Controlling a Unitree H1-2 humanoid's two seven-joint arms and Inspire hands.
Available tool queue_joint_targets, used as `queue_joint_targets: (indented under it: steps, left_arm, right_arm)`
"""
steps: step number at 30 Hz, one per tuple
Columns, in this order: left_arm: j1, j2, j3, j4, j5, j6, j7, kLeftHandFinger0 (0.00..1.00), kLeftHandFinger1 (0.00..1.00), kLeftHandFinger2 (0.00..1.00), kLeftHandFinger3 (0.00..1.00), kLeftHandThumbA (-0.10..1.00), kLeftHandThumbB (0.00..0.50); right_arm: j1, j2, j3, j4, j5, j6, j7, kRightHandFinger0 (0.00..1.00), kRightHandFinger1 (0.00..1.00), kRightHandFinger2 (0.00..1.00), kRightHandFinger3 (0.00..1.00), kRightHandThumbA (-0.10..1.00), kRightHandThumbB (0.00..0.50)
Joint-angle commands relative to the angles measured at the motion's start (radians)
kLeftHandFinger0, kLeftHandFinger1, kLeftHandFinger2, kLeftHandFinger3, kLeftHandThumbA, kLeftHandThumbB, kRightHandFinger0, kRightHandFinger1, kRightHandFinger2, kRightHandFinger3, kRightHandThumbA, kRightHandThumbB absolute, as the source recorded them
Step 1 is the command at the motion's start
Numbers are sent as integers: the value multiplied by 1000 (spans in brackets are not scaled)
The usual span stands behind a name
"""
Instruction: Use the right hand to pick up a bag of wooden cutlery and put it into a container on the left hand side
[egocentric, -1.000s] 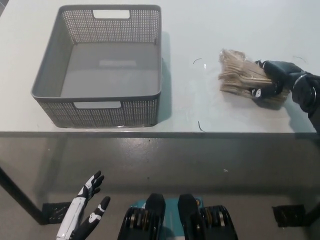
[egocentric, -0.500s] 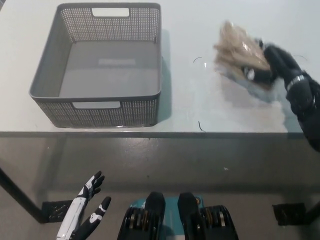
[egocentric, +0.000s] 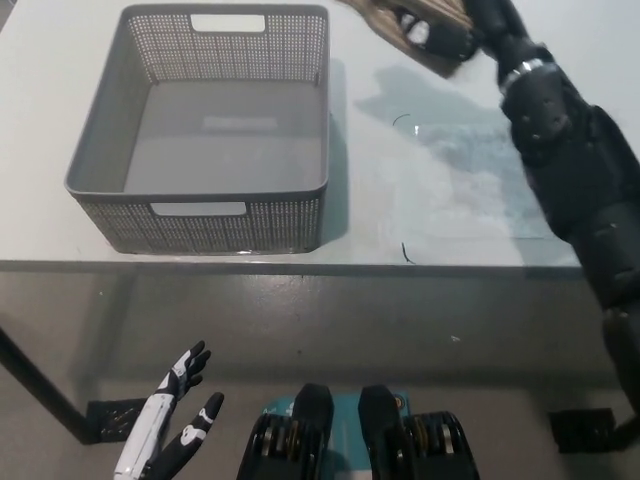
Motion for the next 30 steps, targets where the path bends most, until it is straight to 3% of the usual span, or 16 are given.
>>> queue_joint_targets:
  steps: [1, 3, 6, 11, 13, 16, 25, 26, 27, 28, 29, 30]
  left_arm:
    - [7, 18, -9, -15, -11, -16, -16, 1000, 1000, 1000, 1000, 765, 117]
    - [5, 17, -12, -12, -11, -15, -19, 1000, 1000, 1000, 1000, 763, 114]
    - [6, 15, -13, -10, -5, -20, -16, 1000, 1000, 1000, 1000, 764, 121]
    - [8, 12, -19, 2, 2, -31, -13, 1000, 1000, 1000, 1000, 778, 128]
    - [8, 10, -20, -1, 2, -29, -12, 1000, 1000, 1000, 1000, 774, 126]
    - [2, 12, -24, 3, 21, -34, -3, 1000, 1000, 1000, 1000, 785, 120]
    - [3, 21, -27, -24, 41, -18, -3, 1000, 1000, 1000, 1000, 777, 109]
    - [1, 21, -26, -23, 44, -18, -2, 1000, 1000, 1000, 1000, 779, 114]
    - [-1, 23, -27, -23, 46, -19, -4, 1000, 1000, 1000, 1000, 778, 109]
    - [-2, 24, -26, -23, 47, -19, -4, 1000, 1000, 1000, 1000, 778, 109]
    - [-2, 24, -27, -22, 49, -20, -4, 1000, 1000, 1000, 1000, 778, 109]
    - [-2, 25, -27, -23, 55, -17, -3, 1000, 1000, 1000, 1000, 790, 116]
  right_arm:
    - [-110, 53, 22, -42, 10, -46, -18, 0, 417, 798, 739, -100, 176]
    - [-124, 85, 48, -30, -16, -51, -37, 0, 384, 811, 770, -100, 158]
    - [-142, 118, 78, -1, -34, -74, -68, 0, 355, 827, 846, -100, 183]
    - [-163, 197, 107, 25, -29, -58, -76, 0, 414, 844, 915, -100, 184]
    - [-170, 226, 112, 48, -27, -61, -75, 0, 393, 795, 892, -100, 188]
    - [-177, 243, 131, 93, -46, -89, -106, 0, 378, 785, 874, -100, 187]
    - [-154, 255, 157, 100, -55, -36, -69, 7, 411, 795, 867, -100, 171]
    - [-155, 253, 154, 104, -49, -35, -58, 34, 432, 785, 849, -100, 181]
    - [-156, 245, 157, 112, -48, -44, -45, 122, 460, 723, 787, -85, 197]
    - [-156, 242, 160, 114, -51, -48, -44, 175, 487, 717, 800, 5, 186]
    - [-155, 238, 164, 113, -55, -52, -42, 206, 444, 618, 716, 97, 186]
    - [-150, 227, 167, 93, -52, -31, -2, 479, 700, 866, 979, 443, 236]
